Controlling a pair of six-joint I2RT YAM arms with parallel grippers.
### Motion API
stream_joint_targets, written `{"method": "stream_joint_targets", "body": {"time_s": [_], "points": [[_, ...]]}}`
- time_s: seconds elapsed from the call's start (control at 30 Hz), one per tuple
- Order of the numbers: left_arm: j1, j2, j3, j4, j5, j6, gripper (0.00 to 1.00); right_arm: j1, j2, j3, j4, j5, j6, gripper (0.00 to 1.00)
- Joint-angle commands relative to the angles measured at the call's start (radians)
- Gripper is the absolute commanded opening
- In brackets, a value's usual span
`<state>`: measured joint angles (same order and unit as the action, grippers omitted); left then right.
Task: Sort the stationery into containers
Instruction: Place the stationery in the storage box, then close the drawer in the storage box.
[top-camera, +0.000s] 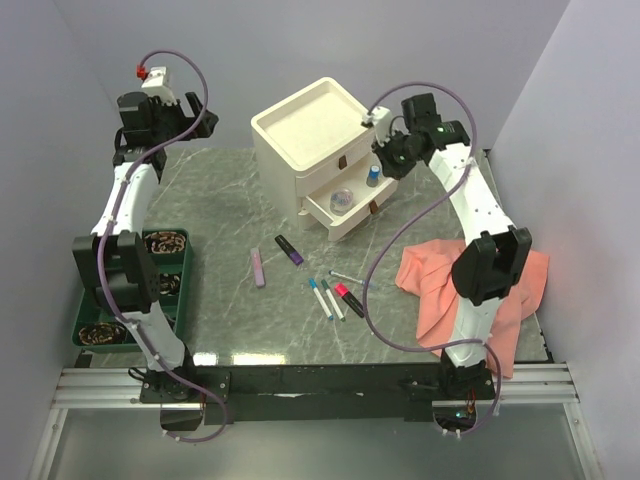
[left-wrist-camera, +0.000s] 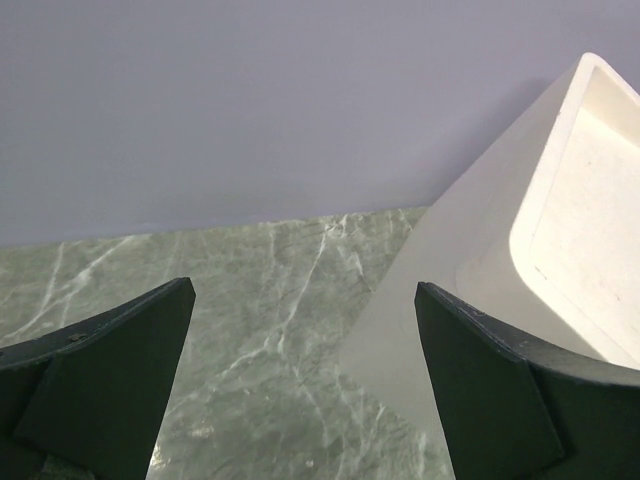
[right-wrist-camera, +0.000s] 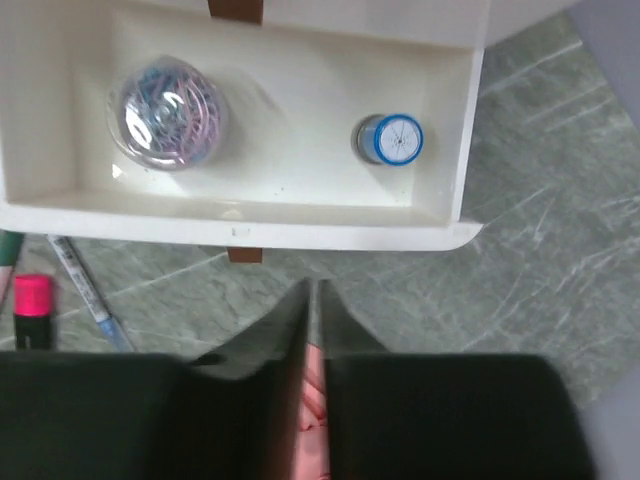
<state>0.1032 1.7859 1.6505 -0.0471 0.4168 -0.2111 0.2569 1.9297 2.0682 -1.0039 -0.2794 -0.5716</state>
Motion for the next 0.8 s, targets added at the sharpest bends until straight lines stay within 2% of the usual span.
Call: {"method": "stream_joint_targets", "body": {"time_s": [0.0,0.1,0.23,0.43,0.6,0.77], "points": [[-0.003,0.059,0.078,0.104,0.091,-0.114,0.99,-0.044,-0.046,-0.178,0.011,-0.089,-0.083,0.05],[-0.003,0.119,0.115,0.142,0.145,-0.164,0.99,-0.047,-0.118,-0.371,0.126,-0.112,-0.115,0.0],[-0.007,0.206,0.158,0.199,0.209,-0.185,0.99,-0.05,-0.115,-0.456,0.172,-0.122,-0.113,0.0],[-0.03,0.312,0.229,0.248,0.298,-0.157,1.0,-0.053,-0.048,-0.377,0.209,-0.175,-0.071,0.0],[-0.049,0.349,0.244,0.271,0.329,-0.172,0.99,-0.042,0.026,-0.27,0.208,-0.239,-0.025,0.0],[-0.063,0.372,0.247,0.285,0.347,-0.189,0.99,-0.015,0.084,-0.194,0.217,-0.241,0.009,0.0]]}}
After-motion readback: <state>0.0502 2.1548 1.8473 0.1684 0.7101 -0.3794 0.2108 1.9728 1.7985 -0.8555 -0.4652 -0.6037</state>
